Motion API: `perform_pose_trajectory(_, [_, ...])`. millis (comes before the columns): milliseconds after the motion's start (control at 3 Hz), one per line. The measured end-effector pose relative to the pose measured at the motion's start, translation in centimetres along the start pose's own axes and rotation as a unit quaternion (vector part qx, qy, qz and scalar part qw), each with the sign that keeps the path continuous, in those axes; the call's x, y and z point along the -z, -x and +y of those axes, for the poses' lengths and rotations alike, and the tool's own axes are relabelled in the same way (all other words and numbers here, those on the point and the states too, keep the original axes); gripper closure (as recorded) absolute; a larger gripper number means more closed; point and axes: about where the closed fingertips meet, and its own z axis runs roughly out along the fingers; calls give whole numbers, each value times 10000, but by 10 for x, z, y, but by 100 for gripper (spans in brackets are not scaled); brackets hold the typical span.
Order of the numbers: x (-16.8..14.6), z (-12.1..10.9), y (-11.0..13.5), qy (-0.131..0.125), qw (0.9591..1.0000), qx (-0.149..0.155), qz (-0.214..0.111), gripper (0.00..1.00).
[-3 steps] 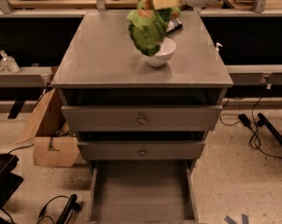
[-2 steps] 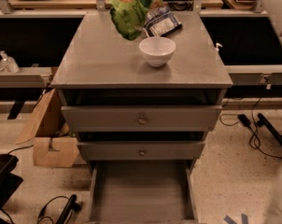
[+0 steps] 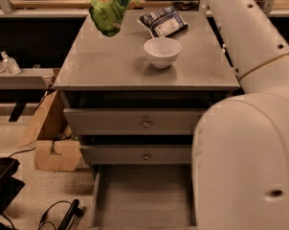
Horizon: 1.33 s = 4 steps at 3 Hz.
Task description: Pick green rice chip bag from bottom drawer and place on counter
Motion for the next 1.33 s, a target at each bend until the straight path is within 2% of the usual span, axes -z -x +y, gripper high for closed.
perform_pose_trajectory(333, [-44, 4, -4, 241, 9996, -118, 67, 100])
perform_pose_trajectory(667, [-49, 4, -3, 268, 9995, -128, 49, 84])
perform_pose_trajectory(1333, [-57, 7, -7, 311, 9994, -133, 88, 37])
